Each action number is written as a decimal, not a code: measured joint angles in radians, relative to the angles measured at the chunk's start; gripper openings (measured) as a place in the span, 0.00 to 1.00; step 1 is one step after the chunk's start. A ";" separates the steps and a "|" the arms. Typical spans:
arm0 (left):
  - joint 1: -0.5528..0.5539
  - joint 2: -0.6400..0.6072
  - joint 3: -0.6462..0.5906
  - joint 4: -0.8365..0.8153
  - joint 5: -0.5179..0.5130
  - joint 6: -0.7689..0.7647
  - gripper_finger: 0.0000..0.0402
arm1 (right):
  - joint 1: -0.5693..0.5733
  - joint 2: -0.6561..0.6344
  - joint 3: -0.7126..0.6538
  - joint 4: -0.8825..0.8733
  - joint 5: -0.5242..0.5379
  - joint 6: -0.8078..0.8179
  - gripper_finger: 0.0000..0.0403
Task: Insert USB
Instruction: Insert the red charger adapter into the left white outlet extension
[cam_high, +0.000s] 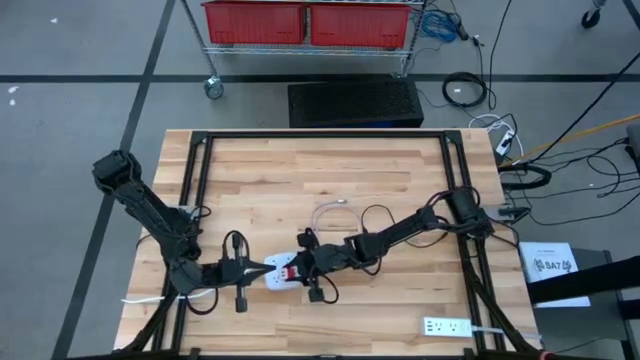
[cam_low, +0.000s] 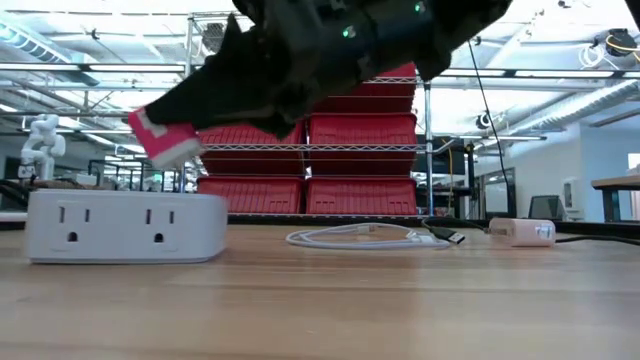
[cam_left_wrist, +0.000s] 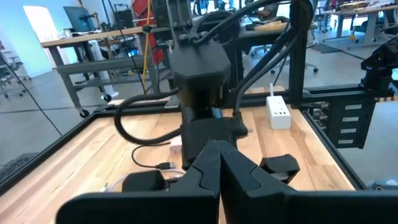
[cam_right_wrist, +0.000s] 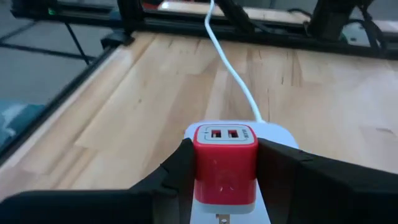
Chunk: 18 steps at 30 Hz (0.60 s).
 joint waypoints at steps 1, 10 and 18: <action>0.000 0.000 0.000 0.000 0.000 0.000 0.00 | -0.001 0.008 0.000 0.016 -0.001 0.000 0.27; 0.000 0.000 0.000 0.000 0.000 0.000 0.00 | 0.000 0.019 0.000 0.082 0.002 0.010 0.27; 0.001 0.000 0.000 -0.002 0.000 0.001 0.00 | -0.003 0.039 0.001 0.169 0.017 0.018 0.27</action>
